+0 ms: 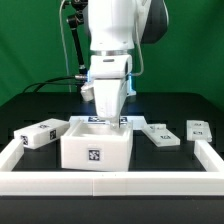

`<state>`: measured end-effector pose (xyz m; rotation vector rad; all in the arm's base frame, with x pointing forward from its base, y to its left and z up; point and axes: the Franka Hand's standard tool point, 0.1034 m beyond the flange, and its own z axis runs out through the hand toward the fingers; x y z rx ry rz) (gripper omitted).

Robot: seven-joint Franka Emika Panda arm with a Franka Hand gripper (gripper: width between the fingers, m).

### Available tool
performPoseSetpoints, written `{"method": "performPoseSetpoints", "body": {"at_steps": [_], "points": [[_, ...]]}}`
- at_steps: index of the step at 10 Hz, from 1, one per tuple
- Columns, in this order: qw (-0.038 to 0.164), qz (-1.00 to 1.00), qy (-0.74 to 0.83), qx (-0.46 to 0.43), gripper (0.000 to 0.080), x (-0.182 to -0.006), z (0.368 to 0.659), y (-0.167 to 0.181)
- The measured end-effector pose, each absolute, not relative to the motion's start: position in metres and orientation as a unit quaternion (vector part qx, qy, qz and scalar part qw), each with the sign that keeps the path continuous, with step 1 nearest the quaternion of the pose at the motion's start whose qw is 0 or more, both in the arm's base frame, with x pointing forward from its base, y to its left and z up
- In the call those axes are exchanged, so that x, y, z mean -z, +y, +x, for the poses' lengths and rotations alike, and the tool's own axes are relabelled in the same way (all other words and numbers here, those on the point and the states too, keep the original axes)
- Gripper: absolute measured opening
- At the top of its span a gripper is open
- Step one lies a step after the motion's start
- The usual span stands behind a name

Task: Assemble cabinet

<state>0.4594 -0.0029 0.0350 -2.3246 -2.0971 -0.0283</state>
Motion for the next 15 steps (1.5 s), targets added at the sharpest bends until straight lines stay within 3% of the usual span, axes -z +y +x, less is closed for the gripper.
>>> {"method": "performPoseSetpoints", "body": {"at_steps": [7, 15], "points": [[0.002, -0.722, -0.692, 0.008, 0.0034, -0.034, 0.464, 0.006], [-0.003, -0.716, -0.697, 0.030, 0.0034, -0.035, 0.504, 0.085]]}}
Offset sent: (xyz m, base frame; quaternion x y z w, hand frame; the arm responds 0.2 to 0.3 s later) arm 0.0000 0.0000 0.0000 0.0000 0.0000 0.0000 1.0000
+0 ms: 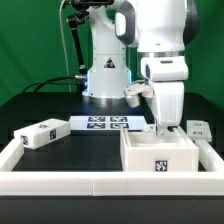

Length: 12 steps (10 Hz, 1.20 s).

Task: Assemble cabinet

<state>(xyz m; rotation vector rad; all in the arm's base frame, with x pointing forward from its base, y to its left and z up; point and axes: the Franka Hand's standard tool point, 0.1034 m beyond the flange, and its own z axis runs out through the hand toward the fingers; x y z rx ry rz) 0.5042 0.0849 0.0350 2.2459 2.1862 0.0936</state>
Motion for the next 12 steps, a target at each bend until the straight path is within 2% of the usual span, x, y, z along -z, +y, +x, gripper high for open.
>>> {"method": "performPoseSetpoints", "body": {"at_steps": [4, 9, 10, 11, 12], "points": [[-0.001, 0.724, 0.689, -0.026, 0.0034, -0.035, 0.519, 0.102], [-0.003, 0.729, 0.684, -0.024, 0.0034, -0.036, 0.520, 0.109], [-0.001, 0.729, 0.684, -0.026, 0.0108, -0.038, 0.521, 0.109], [-0.001, 0.731, 0.682, -0.026, 0.0253, -0.040, 0.520, 0.108], [0.000, 0.734, 0.679, -0.027, 0.0253, -0.041, 0.518, 0.107]]}}
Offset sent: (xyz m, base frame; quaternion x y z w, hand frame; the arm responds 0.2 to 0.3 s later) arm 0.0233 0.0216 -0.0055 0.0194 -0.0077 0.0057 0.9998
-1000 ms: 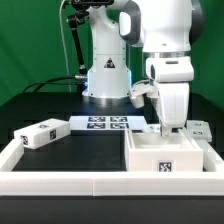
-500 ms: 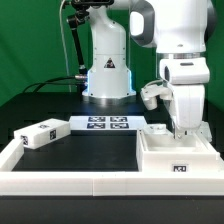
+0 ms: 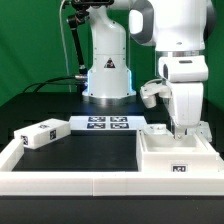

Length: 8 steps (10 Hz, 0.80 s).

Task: Assemble cabinet

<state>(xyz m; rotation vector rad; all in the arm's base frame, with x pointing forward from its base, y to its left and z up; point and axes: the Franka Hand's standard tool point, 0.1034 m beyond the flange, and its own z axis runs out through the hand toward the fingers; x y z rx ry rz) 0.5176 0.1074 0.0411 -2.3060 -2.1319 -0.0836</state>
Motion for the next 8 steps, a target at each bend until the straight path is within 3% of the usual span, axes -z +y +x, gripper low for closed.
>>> {"method": "performPoseSetpoints", "body": {"at_steps": [2, 3, 6, 8], "points": [[-0.006, -0.747, -0.664, 0.031, 0.0636, -0.054, 0.505, 0.105], [-0.009, -0.764, -0.645, 0.035, 0.0744, -0.061, 0.494, 0.104], [-0.011, -0.809, -0.586, 0.039, 0.0790, -0.076, 0.452, 0.114], [-0.010, -0.821, -0.570, 0.036, 0.0797, -0.080, 0.440, 0.120]]}}
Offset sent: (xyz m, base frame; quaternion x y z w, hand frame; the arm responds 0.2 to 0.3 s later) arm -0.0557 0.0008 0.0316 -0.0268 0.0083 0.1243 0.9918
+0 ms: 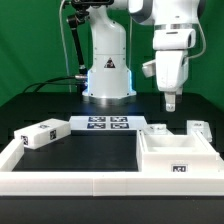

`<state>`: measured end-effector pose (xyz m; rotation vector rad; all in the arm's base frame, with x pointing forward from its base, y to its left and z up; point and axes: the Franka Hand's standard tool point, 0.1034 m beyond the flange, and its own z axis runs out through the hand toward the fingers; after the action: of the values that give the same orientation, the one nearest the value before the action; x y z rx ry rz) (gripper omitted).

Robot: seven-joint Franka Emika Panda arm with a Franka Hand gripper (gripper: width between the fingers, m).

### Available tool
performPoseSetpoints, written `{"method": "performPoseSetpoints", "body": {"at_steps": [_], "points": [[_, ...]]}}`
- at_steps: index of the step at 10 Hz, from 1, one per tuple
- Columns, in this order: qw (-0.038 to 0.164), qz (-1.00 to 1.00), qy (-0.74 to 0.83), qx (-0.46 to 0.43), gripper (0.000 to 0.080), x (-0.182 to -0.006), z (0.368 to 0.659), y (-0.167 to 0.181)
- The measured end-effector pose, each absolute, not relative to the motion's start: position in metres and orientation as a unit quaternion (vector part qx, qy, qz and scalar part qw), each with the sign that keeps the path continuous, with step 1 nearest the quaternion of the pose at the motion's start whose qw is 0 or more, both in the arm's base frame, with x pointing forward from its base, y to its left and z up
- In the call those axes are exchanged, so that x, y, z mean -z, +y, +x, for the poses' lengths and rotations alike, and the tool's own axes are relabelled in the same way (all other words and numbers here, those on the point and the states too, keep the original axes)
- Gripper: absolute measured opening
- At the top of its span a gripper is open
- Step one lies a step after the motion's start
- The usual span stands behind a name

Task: Assemble cabinet

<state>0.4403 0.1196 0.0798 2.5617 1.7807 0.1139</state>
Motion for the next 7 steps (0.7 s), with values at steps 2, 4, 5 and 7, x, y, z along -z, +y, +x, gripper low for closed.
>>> {"method": "performPoseSetpoints", "body": {"at_steps": [2, 4, 5, 7], "points": [[0.009, 0.822, 0.568, -0.035, 0.0797, -0.078, 0.442, 0.117], [0.009, 0.822, 0.568, -0.035, 0.0797, -0.077, 0.441, 0.117], [0.008, 0.816, 0.576, -0.041, 0.0797, -0.075, 0.439, 0.120], [0.001, 0.797, 0.602, -0.043, 0.0797, -0.069, 0.426, 0.141]]}}
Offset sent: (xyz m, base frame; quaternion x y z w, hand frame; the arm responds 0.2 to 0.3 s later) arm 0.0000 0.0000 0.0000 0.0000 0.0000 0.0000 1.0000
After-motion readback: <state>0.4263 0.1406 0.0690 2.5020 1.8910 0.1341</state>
